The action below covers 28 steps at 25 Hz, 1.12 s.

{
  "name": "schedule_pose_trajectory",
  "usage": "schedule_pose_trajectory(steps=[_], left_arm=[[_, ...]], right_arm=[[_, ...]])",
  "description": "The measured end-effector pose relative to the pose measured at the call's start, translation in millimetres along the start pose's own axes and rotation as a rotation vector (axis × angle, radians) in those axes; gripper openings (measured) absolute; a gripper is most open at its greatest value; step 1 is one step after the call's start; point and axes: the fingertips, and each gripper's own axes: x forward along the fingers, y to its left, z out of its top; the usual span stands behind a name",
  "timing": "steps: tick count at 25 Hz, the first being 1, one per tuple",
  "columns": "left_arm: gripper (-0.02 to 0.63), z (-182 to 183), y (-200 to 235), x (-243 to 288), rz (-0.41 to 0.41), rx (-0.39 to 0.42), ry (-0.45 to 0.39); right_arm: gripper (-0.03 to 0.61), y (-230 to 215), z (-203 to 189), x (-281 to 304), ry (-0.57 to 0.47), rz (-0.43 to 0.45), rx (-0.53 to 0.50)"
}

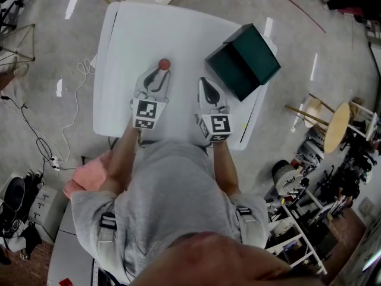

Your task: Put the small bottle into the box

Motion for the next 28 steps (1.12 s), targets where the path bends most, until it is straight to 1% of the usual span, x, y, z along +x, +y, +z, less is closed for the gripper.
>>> schedule_pose_trajectory(steps=[1,2,4,5,8,12,16,18,20,28], left_arm=[[0.169,-1,-2,2,-0.013,-0.006,0.006],[0.176,-2,-2,4,-0.018,-0.011,0.012],[0.226,-6,1,9,-0.010,-0.015,0.023],[0.239,-8,3,11,-0.005,-0.018,0.031],[0.256,-15,9,16,-0.001,-0.025,0.058],[0.256,-21,12,22,0.010,-0.014,0.081],[0.254,-26,12,28,-0.001,-0.018,0.101],[0.194,-27,13,30,0.007,-0.014,0.107],[0.153,-28,15,31,0.021,-0.013,0.113],[0.144,-32,13,31,0.032,-0.006,0.125]], right_arm=[[0.003,-1,0,0,0.003,-0.001,0.000],[0.003,-2,0,0,0.005,-0.003,-0.001],[0.003,-4,-1,2,0.009,-0.006,0.001],[0.003,-4,-2,3,0.011,-0.008,0.002],[0.003,-3,-2,8,0.016,-0.010,0.005],[0.003,-5,-3,10,0.021,-0.011,0.011],[0.003,-10,-5,12,0.026,-0.018,0.021],[0.003,-11,-5,13,0.026,-0.021,0.021],[0.003,-13,-5,13,0.026,-0.023,0.022],[0.003,-15,-6,7,0.018,-0.033,0.023]])
